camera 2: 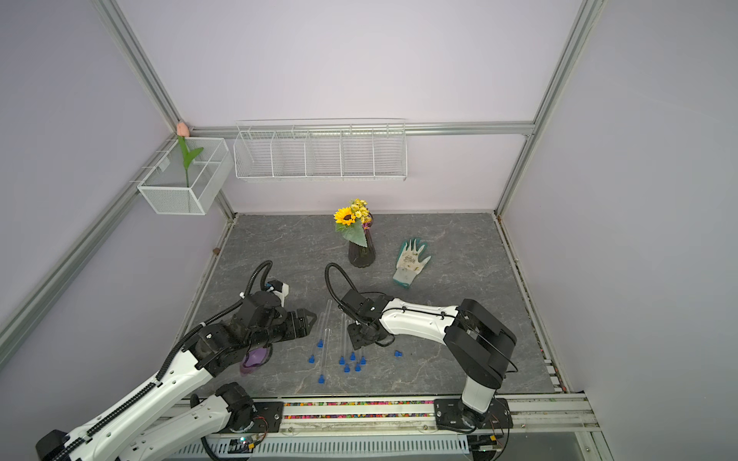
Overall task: Remove stoppers from test tubes
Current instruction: Pick up the test tube at the center of the board.
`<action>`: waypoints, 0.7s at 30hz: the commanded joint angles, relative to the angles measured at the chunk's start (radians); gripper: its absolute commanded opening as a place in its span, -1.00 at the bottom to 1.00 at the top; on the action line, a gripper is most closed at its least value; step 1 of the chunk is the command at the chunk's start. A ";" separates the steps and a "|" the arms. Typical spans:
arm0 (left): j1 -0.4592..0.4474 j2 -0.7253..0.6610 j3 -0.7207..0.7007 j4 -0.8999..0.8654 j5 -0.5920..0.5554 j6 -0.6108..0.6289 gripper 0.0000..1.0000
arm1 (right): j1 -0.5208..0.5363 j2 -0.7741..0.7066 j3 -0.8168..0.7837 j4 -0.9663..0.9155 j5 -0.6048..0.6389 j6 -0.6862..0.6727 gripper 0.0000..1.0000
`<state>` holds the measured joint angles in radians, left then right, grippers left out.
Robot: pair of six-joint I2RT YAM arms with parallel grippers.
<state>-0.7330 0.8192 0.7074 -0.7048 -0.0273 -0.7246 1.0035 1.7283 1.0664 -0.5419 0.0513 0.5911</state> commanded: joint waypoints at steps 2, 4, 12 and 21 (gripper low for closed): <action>0.007 0.018 -0.006 0.002 -0.001 0.002 0.70 | 0.005 -0.003 0.009 -0.028 0.025 0.016 0.04; 0.006 0.026 -0.006 0.009 0.004 0.002 0.70 | 0.005 -0.001 0.007 -0.035 0.032 0.017 0.01; 0.007 0.043 -0.016 0.024 0.015 0.000 0.71 | 0.005 0.017 0.009 -0.038 0.044 0.022 -0.12; 0.009 0.044 -0.025 0.028 0.020 -0.001 0.71 | 0.006 0.051 0.009 -0.030 0.038 0.023 -0.17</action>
<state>-0.7284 0.8627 0.6968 -0.6788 -0.0059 -0.7246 1.0042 1.7657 1.0664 -0.5598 0.0818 0.6025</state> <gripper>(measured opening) 0.855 0.414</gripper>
